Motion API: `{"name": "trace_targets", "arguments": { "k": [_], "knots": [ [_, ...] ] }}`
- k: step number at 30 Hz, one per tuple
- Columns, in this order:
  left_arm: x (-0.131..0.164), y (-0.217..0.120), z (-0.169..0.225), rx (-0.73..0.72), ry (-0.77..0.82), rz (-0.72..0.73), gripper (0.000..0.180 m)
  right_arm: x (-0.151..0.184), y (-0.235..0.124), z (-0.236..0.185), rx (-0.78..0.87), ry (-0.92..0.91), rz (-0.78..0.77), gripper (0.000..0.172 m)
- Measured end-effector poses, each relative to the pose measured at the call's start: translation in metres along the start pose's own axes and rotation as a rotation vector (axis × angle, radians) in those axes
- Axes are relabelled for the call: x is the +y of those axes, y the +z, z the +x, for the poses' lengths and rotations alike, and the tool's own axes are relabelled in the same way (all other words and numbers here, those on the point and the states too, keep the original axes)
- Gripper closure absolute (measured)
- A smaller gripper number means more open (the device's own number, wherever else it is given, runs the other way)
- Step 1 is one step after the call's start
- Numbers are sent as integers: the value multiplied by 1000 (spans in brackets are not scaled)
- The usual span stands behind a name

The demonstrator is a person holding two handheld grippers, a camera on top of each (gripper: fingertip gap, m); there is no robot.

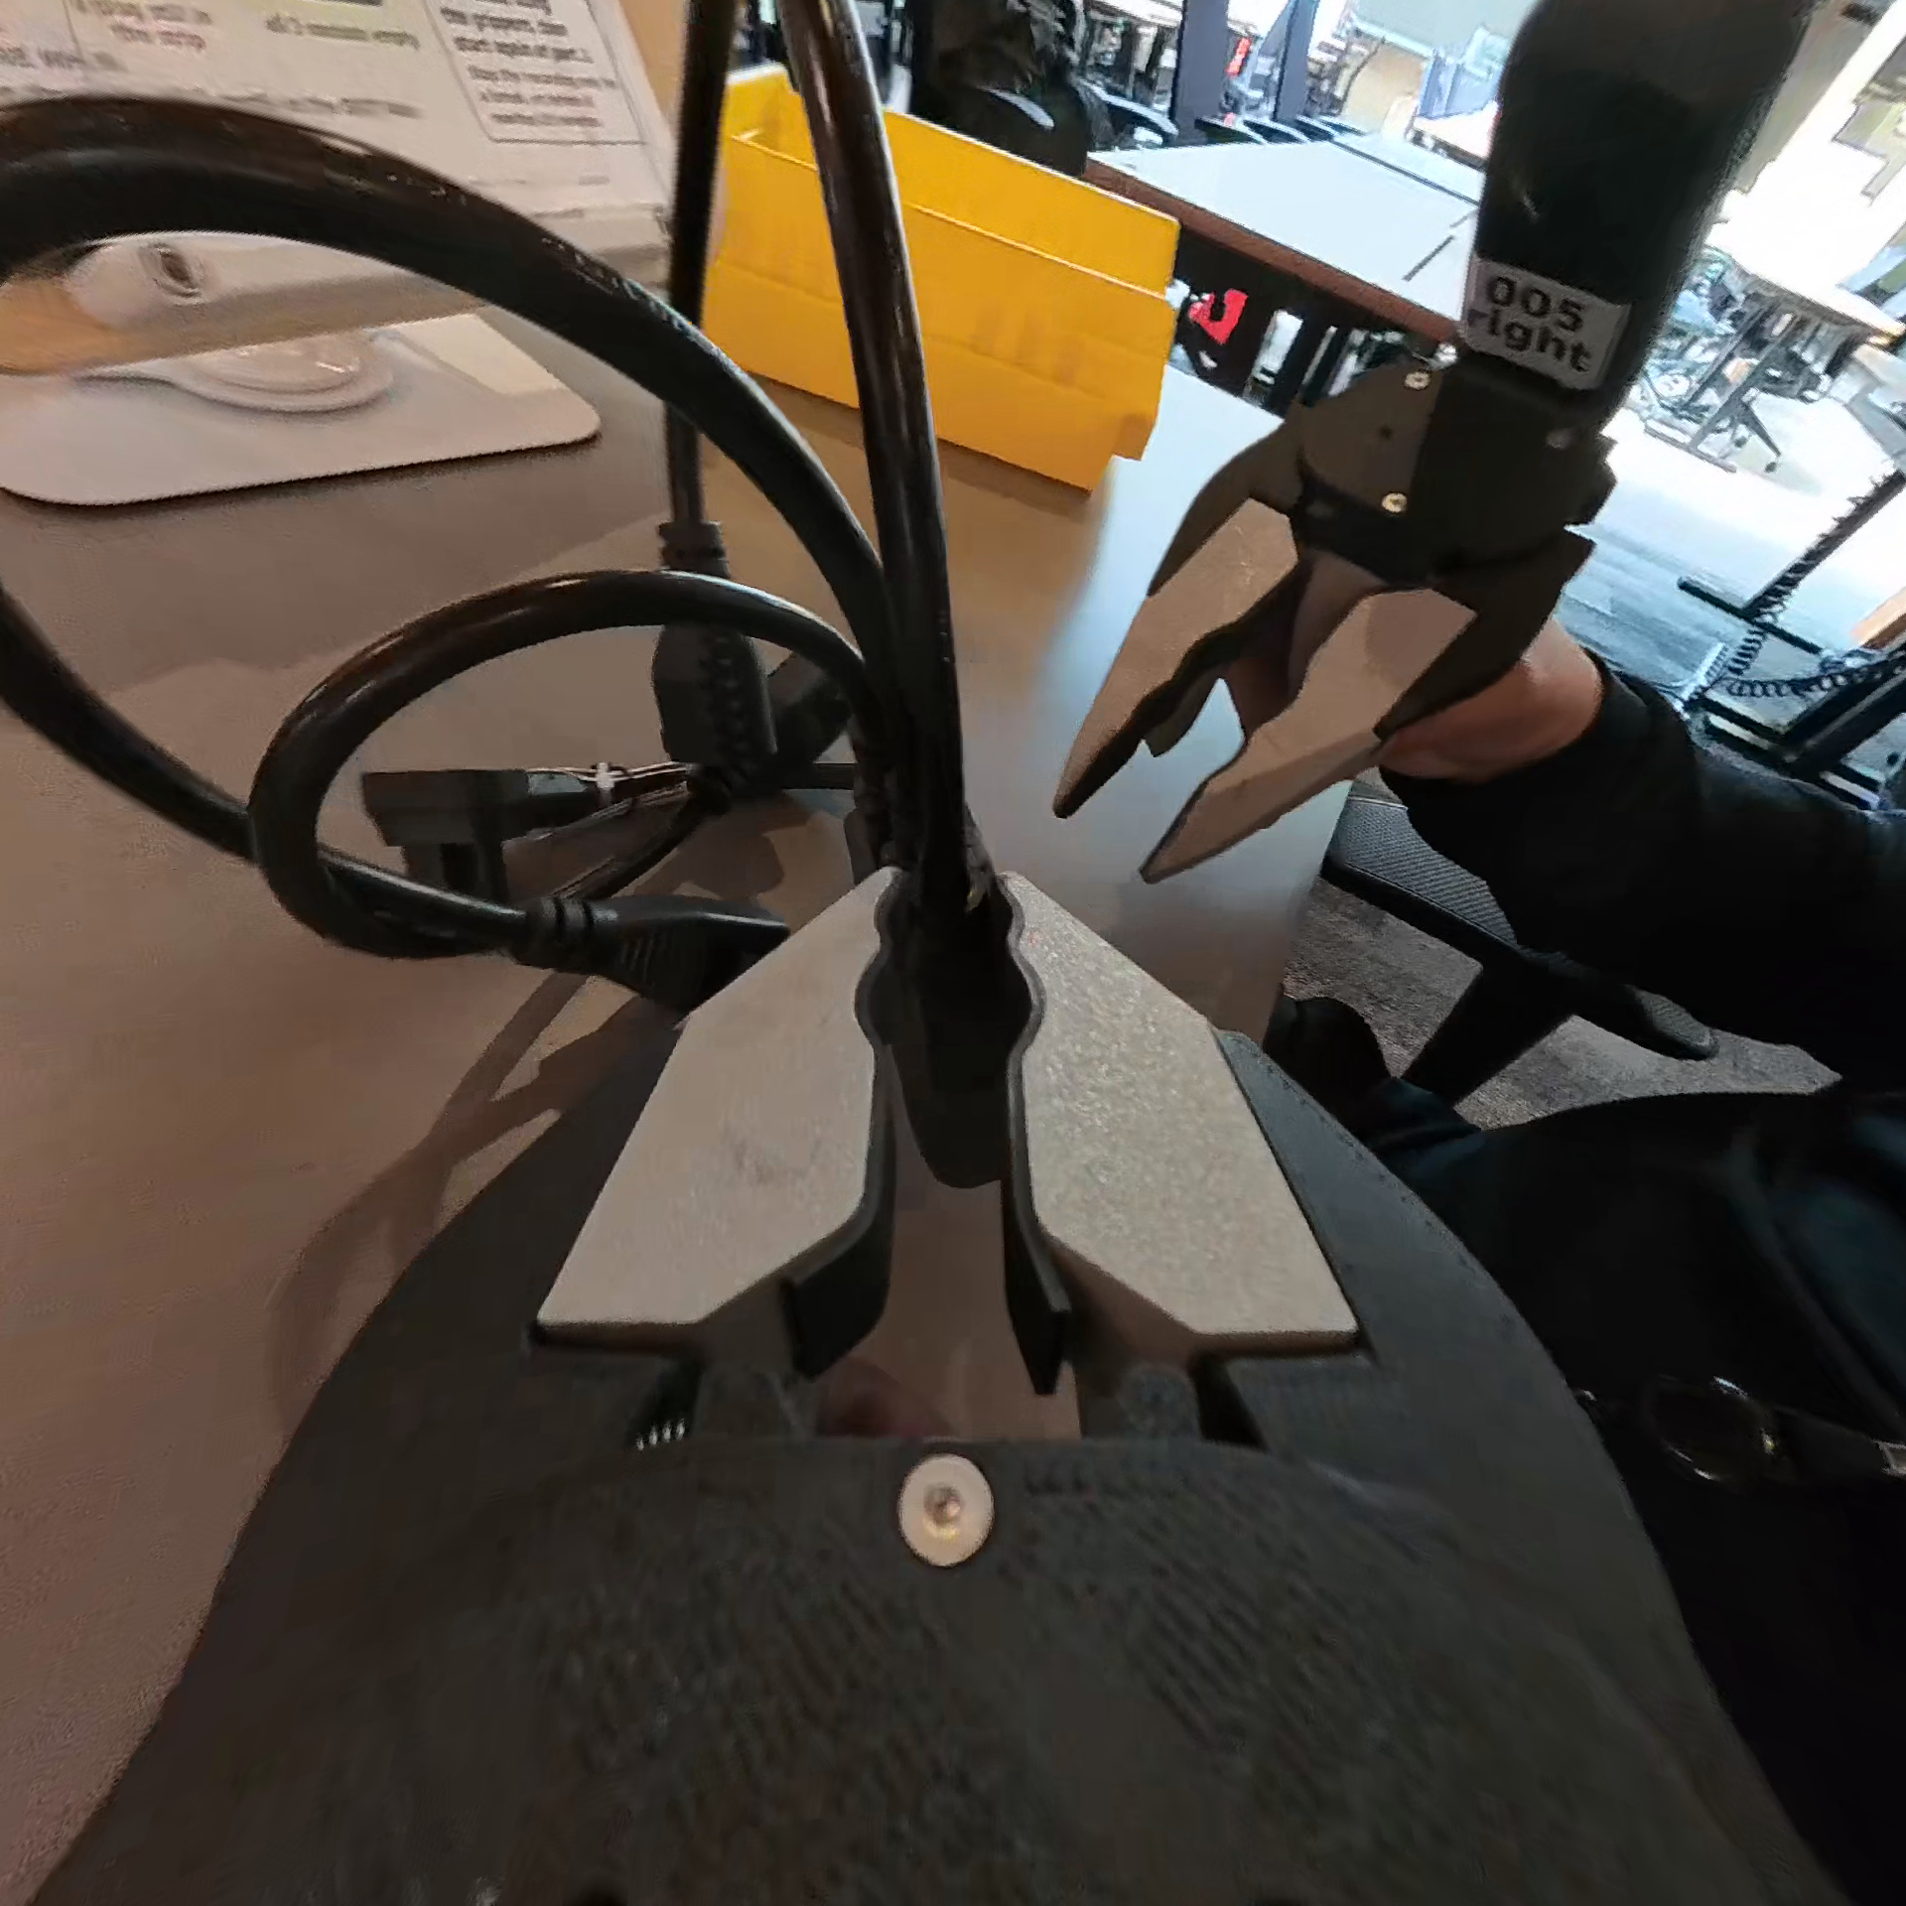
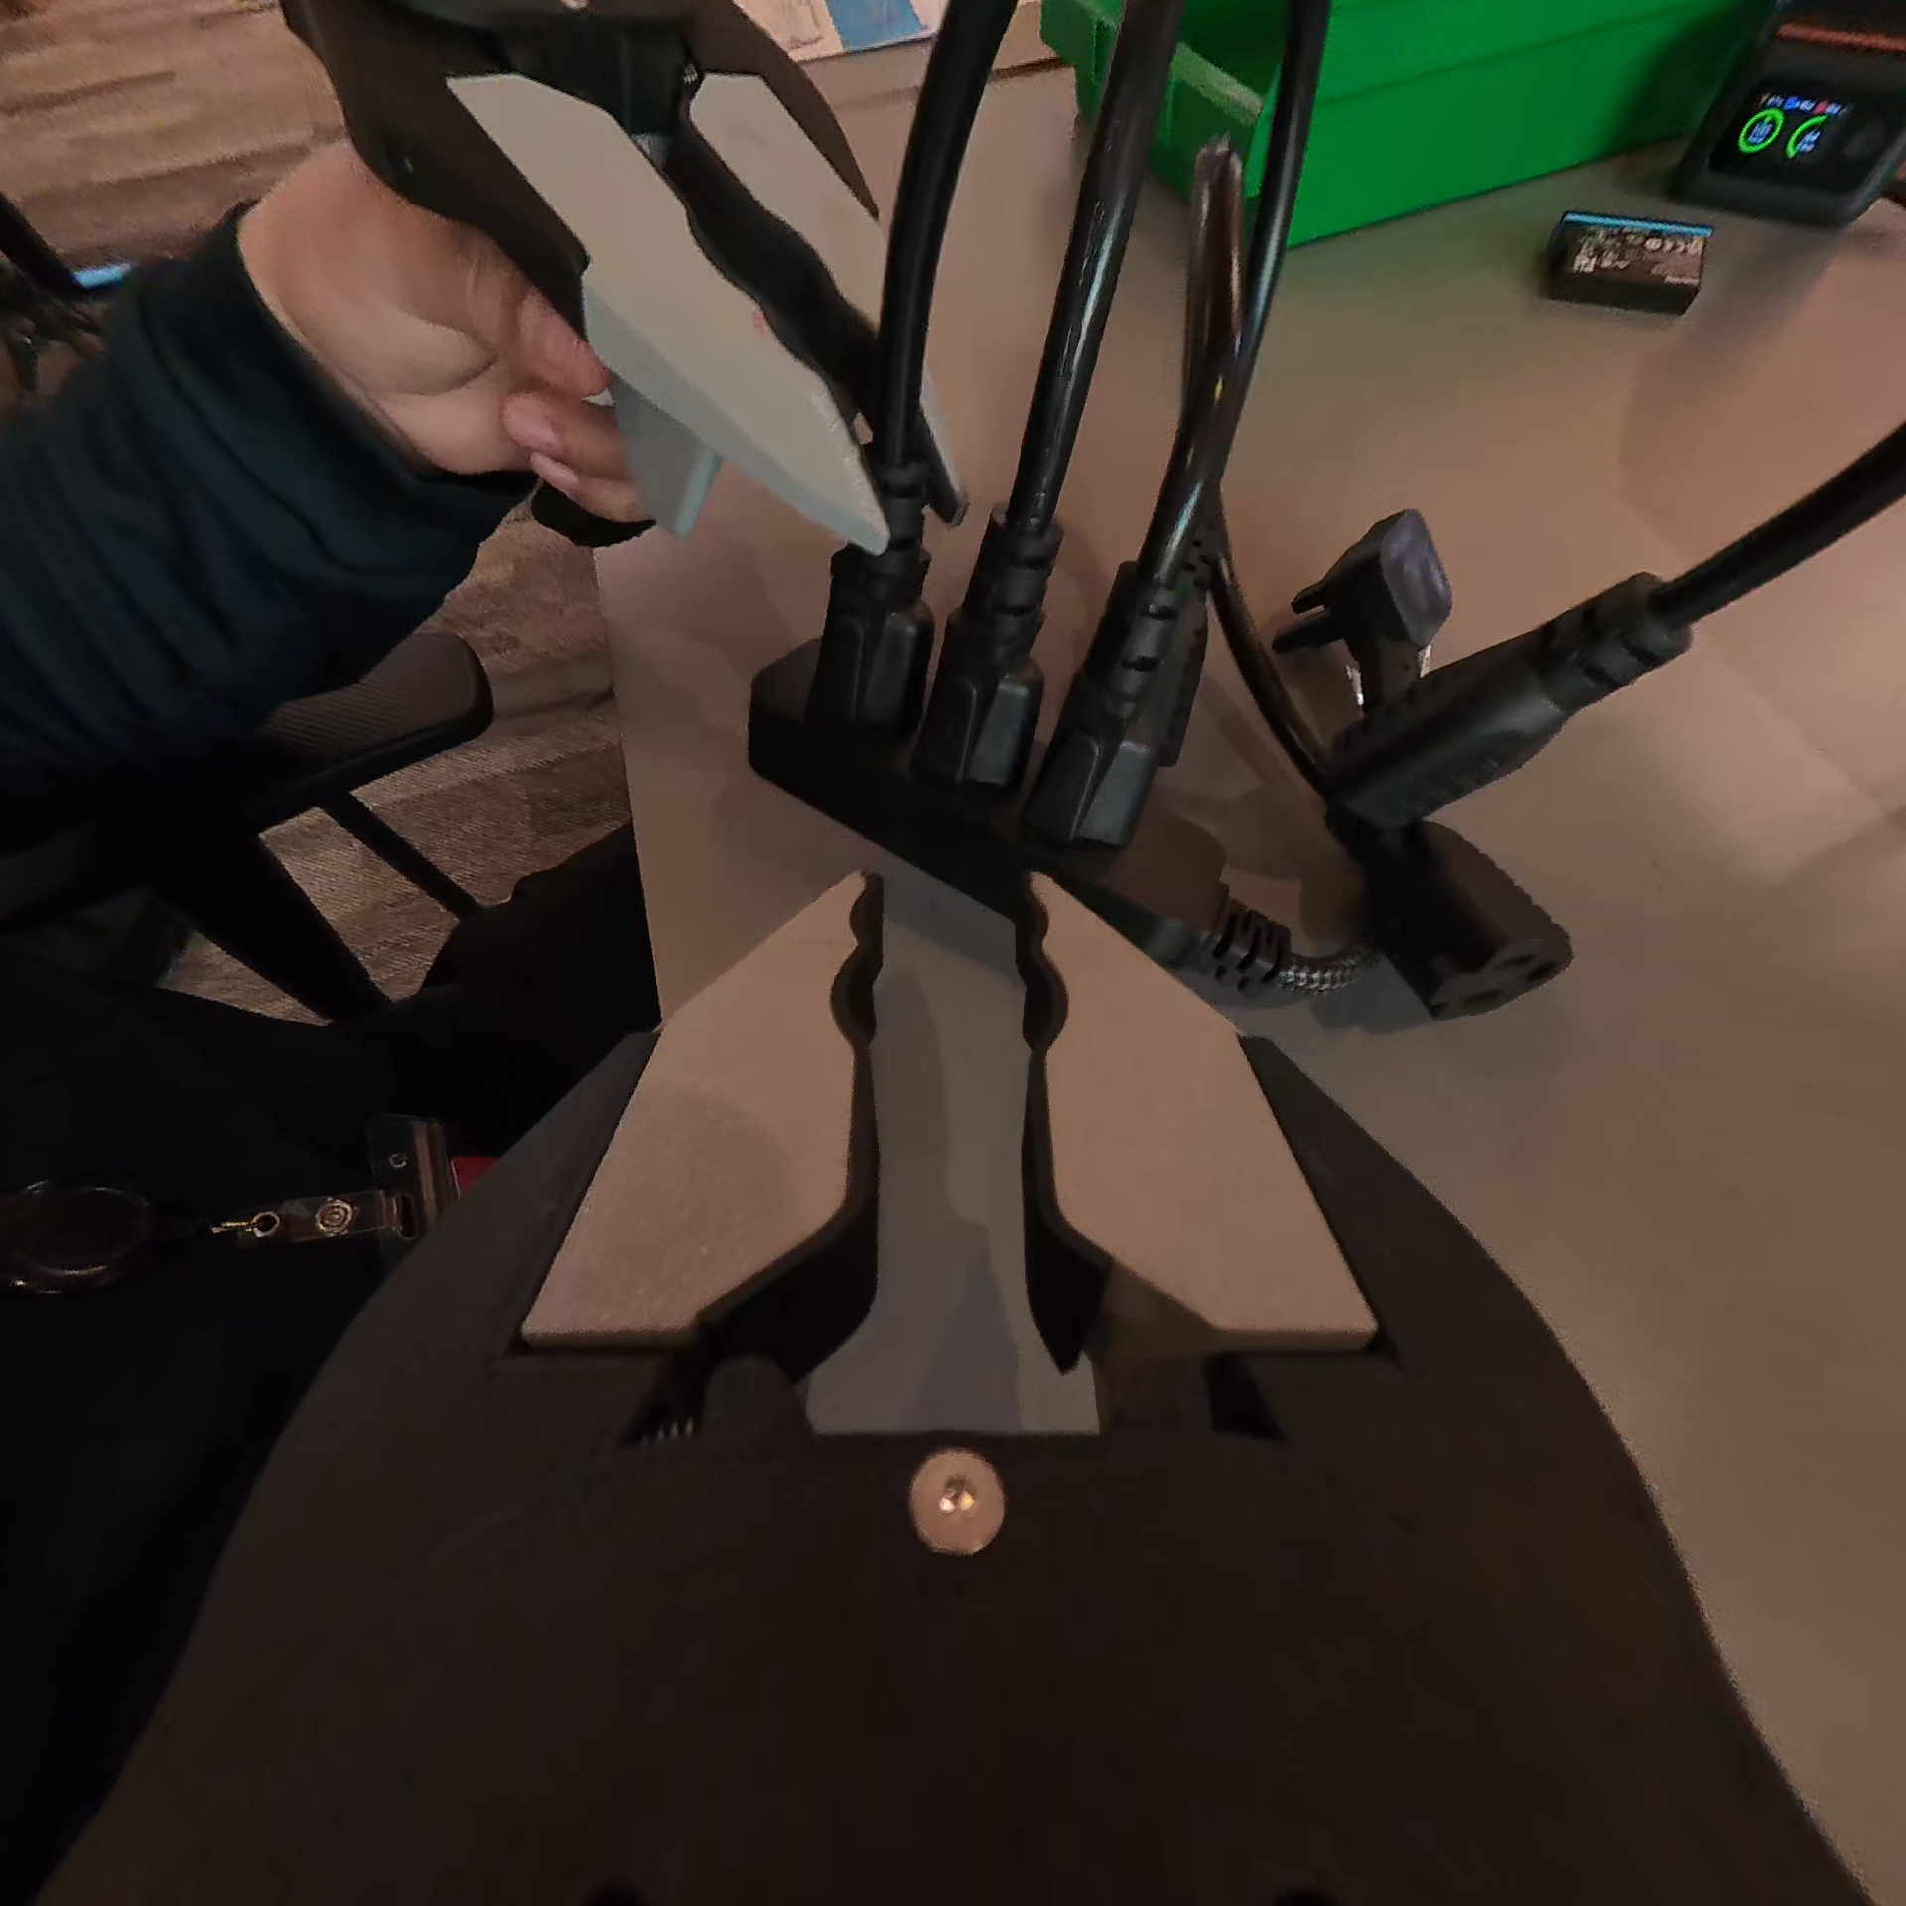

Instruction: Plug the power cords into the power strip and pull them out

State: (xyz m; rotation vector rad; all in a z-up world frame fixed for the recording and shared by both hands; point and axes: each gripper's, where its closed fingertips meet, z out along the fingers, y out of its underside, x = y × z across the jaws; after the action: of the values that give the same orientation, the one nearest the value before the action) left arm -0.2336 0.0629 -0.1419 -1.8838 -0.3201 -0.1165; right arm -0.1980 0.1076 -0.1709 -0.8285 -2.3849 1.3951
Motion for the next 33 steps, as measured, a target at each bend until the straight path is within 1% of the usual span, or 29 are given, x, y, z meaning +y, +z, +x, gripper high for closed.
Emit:
{"name": "trace_targets", "arguments": {
  "k": [3, 6, 8, 15, 20, 24, 26, 31, 33],
  "knots": [
    [0, -6, -19, -75, -21, 11, 168, 1, 3, -1, -1, -2, -10, 147],
    [5, -18, -49, -202, -45, 17, 167, 2, 5, -2, 1, -10, -21, 147],
    [11, -26, -66, -254, -61, 5, 168, 2, 5, -2, 0, -11, -26, 147],
    [11, -41, -92, -294, -135, 87, 168, 3, 11, -1, -10, -6, -32, 147],
    [11, -41, -92, -251, -139, 125, 168, 0, 21, 1, -25, -27, -30, 147],
    [16, -41, -90, -239, -126, 95, 167, -9, 30, 5, -28, -60, -28, 147],
    [23, -39, -89, -236, -92, 45, 161, -14, 35, 7, -28, -79, -34, 147],
    [26, -36, -84, -216, -52, 33, 156, -29, 55, 18, -37, -92, -51, 148],
    [26, -36, -85, -225, -46, 38, 158, -34, 65, 26, -32, -91, -60, 147]
  ]
}}
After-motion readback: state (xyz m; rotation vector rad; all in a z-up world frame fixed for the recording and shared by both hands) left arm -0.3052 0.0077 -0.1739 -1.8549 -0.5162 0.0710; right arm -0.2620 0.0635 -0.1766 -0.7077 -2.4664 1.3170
